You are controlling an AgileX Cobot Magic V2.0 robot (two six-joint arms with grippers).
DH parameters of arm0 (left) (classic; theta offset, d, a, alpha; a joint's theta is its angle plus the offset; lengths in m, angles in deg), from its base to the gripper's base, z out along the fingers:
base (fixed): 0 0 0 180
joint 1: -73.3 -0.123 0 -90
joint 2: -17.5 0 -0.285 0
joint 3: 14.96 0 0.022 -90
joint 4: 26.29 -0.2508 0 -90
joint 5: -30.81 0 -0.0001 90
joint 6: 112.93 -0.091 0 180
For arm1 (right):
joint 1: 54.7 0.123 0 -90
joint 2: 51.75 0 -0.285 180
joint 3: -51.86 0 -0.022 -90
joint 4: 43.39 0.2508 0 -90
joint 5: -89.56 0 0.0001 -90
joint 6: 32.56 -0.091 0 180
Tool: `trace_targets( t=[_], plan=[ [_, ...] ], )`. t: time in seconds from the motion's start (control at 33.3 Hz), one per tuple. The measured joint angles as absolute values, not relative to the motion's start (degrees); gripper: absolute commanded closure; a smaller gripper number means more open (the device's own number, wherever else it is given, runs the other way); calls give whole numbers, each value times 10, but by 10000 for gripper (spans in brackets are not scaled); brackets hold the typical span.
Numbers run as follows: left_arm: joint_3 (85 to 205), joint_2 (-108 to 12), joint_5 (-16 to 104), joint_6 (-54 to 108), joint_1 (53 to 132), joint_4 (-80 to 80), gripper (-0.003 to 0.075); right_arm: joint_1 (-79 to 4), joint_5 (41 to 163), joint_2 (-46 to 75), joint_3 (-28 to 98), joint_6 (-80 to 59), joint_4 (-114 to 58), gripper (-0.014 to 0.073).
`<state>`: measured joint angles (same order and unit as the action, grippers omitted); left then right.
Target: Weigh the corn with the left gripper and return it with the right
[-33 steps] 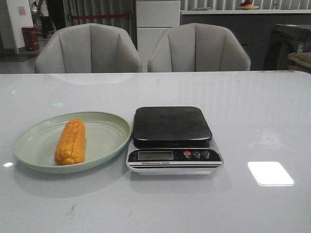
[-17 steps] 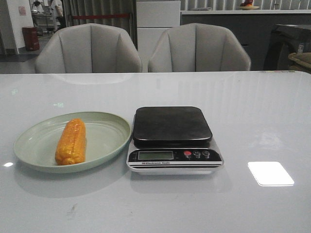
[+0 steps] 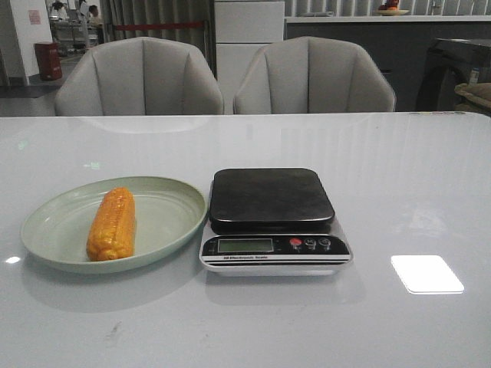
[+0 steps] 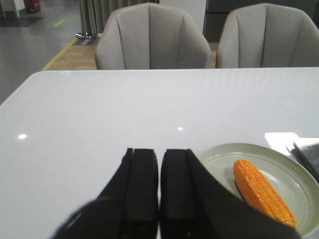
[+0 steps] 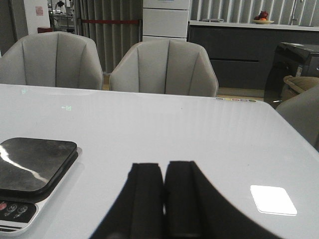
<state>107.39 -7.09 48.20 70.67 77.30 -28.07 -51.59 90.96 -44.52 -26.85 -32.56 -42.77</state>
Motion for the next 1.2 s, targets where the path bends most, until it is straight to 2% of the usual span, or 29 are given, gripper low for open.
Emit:
trace_targets(
  t=[0.21, 0.33, 0.6, 1.2],
  plan=[
    [1098, -110, 506, 707, 819, -280, 261, -516, 910, -445, -268, -326, -428, 439],
    [1121, -146, 525, 707, 841, -280, 180, -516, 910, -445, -268, -326, -428, 439],
    [1190, -261, 564, 707, 875, -263, 178, -516, 910, -445, -268, -326, -428, 439],
    [1344, -655, 569, 707, 978, -166, 178, -516, 910, -445, -268, -326, -428, 439]
  ],
)
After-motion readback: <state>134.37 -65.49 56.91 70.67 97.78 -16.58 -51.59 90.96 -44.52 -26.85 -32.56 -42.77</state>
